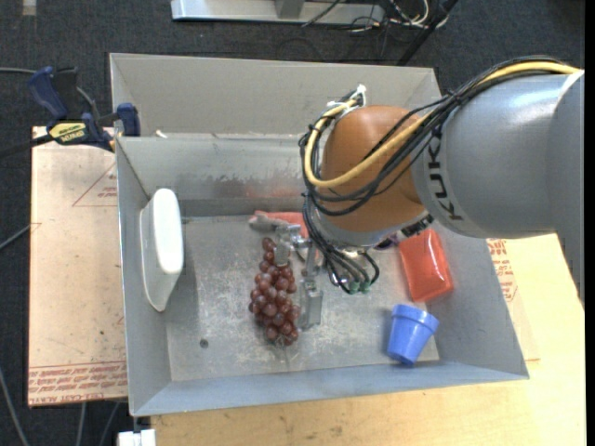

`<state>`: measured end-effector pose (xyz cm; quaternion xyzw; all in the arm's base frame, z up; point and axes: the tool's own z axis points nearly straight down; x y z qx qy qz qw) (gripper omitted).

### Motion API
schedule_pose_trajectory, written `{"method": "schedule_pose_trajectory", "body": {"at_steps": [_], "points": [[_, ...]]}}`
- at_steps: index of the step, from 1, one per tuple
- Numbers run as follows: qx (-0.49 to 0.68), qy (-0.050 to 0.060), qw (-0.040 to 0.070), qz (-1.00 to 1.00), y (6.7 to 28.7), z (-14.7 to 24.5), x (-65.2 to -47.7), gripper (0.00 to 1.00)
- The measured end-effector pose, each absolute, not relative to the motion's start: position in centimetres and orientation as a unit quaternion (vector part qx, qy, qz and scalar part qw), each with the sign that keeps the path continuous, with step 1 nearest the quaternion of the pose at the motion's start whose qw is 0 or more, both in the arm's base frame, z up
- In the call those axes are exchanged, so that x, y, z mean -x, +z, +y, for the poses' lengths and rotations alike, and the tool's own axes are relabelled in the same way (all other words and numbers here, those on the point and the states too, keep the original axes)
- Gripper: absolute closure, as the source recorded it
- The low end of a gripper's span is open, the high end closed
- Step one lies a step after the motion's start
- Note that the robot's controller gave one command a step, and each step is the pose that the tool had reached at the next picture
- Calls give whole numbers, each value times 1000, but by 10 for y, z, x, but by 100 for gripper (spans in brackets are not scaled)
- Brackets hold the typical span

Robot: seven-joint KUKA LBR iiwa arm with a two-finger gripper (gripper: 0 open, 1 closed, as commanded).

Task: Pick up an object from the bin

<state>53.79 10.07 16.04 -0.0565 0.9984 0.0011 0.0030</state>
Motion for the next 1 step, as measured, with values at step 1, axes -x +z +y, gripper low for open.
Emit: {"method": "schedule_pose_trajectory", "body": {"at_steps": [1], "points": [[217, 1, -2, 976, 132, 103, -543, 0]]}}
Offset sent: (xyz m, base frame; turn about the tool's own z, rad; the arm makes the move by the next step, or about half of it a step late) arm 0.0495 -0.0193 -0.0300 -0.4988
